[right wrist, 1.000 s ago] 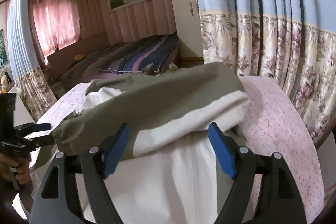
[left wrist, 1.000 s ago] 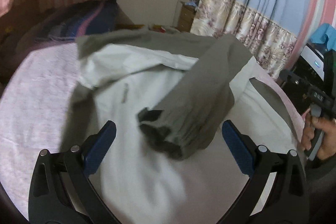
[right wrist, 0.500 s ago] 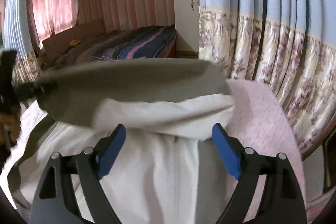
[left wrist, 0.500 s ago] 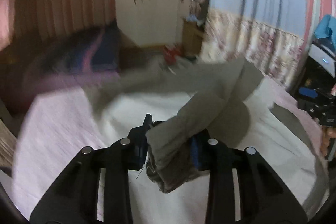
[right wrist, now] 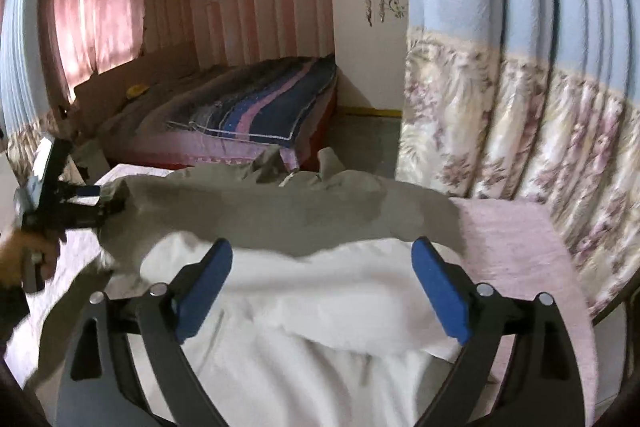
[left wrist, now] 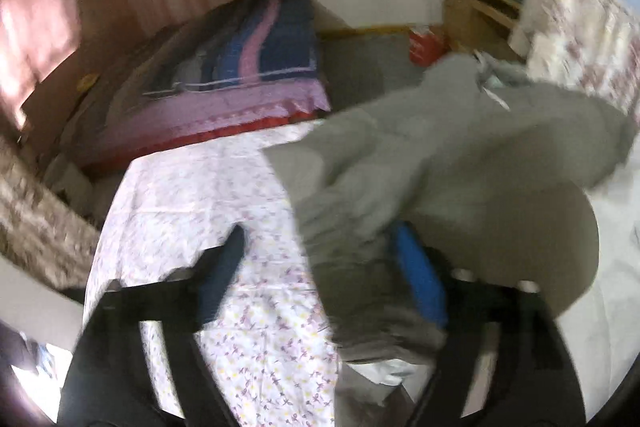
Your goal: Fold large clothes
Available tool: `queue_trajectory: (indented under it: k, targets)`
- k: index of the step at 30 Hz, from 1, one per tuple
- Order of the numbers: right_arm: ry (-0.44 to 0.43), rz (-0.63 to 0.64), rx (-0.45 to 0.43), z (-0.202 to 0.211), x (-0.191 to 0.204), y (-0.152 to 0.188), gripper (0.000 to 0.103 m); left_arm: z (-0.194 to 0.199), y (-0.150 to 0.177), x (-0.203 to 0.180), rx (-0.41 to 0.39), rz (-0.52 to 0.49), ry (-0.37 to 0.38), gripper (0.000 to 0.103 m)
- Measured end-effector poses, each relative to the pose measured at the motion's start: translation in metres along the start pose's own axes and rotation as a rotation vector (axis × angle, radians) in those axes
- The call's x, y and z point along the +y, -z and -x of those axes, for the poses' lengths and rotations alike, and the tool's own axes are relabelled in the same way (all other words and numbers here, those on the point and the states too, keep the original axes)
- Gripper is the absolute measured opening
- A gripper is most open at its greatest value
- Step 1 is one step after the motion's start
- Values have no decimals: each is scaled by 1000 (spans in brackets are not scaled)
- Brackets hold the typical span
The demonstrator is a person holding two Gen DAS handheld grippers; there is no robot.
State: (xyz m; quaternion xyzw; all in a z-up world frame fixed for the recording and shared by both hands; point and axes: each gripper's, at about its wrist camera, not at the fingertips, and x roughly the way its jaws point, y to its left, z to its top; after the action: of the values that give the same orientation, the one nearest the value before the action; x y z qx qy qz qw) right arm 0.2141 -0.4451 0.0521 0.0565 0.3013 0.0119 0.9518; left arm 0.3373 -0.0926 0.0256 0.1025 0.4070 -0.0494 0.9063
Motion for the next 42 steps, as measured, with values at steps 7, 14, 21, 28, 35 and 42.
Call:
queue_trajectory:
  k: [7,14,21,28,35,42]
  targets:
    - [14,-9,44,-50,17,-2,96,74,-18,-26,-193,65,101,100]
    - [65,47,144,-105,29,18,96,-1,-25,-105,-53,-60,98,100]
    - [204,99,201,-129,-10,26,97,-67,-7,-75,21,-43,11,96]
    - [209,-154,259,-138,-78,27,97,-78,3,-59,17,-17,57,95]
    - [126,-173,149,-96,-76,32,97,-46,13,-52,-35,-28,139,100]
    - [19,-169,70,8,-71,63,97,53,63,-14,-108,17,202,100]
